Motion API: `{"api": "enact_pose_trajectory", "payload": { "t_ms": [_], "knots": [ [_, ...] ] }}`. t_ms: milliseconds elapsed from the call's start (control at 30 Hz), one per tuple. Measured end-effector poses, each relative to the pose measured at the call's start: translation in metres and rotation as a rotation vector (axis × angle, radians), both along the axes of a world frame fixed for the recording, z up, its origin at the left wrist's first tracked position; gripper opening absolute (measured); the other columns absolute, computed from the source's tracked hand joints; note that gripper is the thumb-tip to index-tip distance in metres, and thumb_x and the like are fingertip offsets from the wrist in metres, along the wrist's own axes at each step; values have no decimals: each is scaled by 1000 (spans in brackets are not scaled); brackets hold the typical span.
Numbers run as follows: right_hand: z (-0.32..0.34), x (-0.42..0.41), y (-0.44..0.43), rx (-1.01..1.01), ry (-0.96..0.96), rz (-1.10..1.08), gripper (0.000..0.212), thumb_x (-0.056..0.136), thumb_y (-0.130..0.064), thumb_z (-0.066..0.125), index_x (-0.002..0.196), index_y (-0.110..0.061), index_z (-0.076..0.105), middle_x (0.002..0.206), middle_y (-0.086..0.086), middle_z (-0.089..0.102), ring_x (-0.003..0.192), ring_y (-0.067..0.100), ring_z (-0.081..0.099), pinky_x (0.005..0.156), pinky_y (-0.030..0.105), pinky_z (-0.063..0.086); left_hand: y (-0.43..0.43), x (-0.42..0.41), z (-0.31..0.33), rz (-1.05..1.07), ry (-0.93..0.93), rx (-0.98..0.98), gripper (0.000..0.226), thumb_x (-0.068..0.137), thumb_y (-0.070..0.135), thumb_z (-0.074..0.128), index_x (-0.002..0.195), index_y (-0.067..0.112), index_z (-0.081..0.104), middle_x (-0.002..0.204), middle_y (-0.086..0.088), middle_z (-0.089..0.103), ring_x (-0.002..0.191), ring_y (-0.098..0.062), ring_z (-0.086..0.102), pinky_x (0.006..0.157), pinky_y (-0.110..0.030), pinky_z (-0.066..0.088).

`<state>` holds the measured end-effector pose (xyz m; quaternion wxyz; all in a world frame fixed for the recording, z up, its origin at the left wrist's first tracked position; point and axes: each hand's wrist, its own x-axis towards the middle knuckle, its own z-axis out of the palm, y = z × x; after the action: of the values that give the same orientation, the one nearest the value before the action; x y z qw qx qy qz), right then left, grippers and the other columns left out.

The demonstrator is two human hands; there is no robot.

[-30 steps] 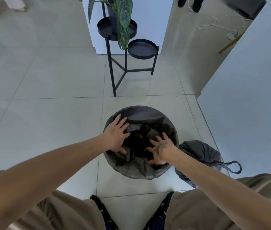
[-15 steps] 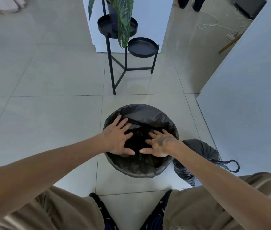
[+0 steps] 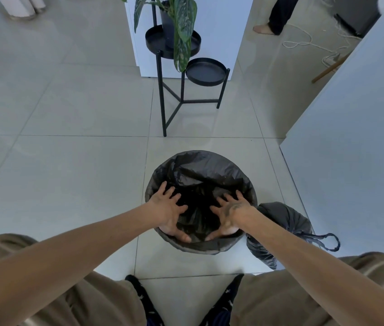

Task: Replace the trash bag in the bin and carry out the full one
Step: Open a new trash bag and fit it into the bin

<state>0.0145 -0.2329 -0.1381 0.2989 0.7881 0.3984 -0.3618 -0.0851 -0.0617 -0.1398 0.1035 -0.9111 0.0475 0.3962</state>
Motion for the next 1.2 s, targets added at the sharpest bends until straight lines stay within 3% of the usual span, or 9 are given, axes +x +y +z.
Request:
{"api": "enact_pose_trajectory", "payload": {
  "t_ms": [100,200,300,467,700,833,933,1067,1200],
  "knots": [
    [17,7,8,247,41,20,92,86,-80,36,158,-27,18,168,4,16,154,24,14,124,48,12,5,2,12,-30,-131,-135,109,73,95,23,161,30,12,169,-10,7,155,-34,-7,121,-56,-14],
    [20,18,13,449,-147,254,81,92,-71,35,156,-21,27,168,8,16,155,26,6,125,49,3,15,10,22,-128,-317,-145,103,79,92,19,159,27,24,168,-12,17,156,-34,-2,123,-56,-9],
    [9,31,13,315,-352,463,104,80,-86,31,159,-24,5,168,8,-8,153,32,-18,119,59,-13,25,23,19,-232,-356,56,109,74,95,17,160,27,17,169,-15,6,154,-39,-12,120,-60,-12],
    [-3,55,4,101,-482,560,125,67,-96,37,159,-22,-4,167,12,-16,150,40,-22,115,64,-20,37,27,5,-325,-215,343,120,70,95,35,162,23,6,168,-18,-4,152,-41,-18,117,-63,-16],
    [0,52,1,286,-419,510,115,72,-91,38,159,-26,1,167,11,-14,151,38,-21,116,63,-19,32,30,16,-283,-326,158,103,79,89,33,159,26,20,169,-16,4,153,-41,-14,118,-62,-18],
    [22,49,-9,557,-318,333,83,91,-70,39,159,-25,21,169,8,-3,155,31,-9,120,60,-12,40,19,30,-148,-593,-121,69,93,67,39,147,24,49,163,-14,30,154,-37,8,124,-56,0],
    [25,42,-22,690,-370,198,76,96,-53,46,159,-20,20,169,8,2,155,32,6,123,54,7,40,4,31,-15,-764,-147,49,94,48,52,128,15,63,137,-13,58,131,-35,45,112,-48,36],
    [21,37,-36,734,-450,-168,85,93,-40,57,158,-13,10,166,9,14,141,36,36,108,49,41,41,-12,27,394,-901,-150,47,90,37,65,128,10,56,112,-16,60,98,-36,58,78,-46,53],
    [10,37,-42,648,-302,-487,83,100,-38,48,158,-15,-5,147,12,43,121,36,54,94,46,47,45,-20,9,735,-798,-175,58,97,43,55,144,15,35,109,-17,60,92,-37,63,65,-41,46]
  ]
}}
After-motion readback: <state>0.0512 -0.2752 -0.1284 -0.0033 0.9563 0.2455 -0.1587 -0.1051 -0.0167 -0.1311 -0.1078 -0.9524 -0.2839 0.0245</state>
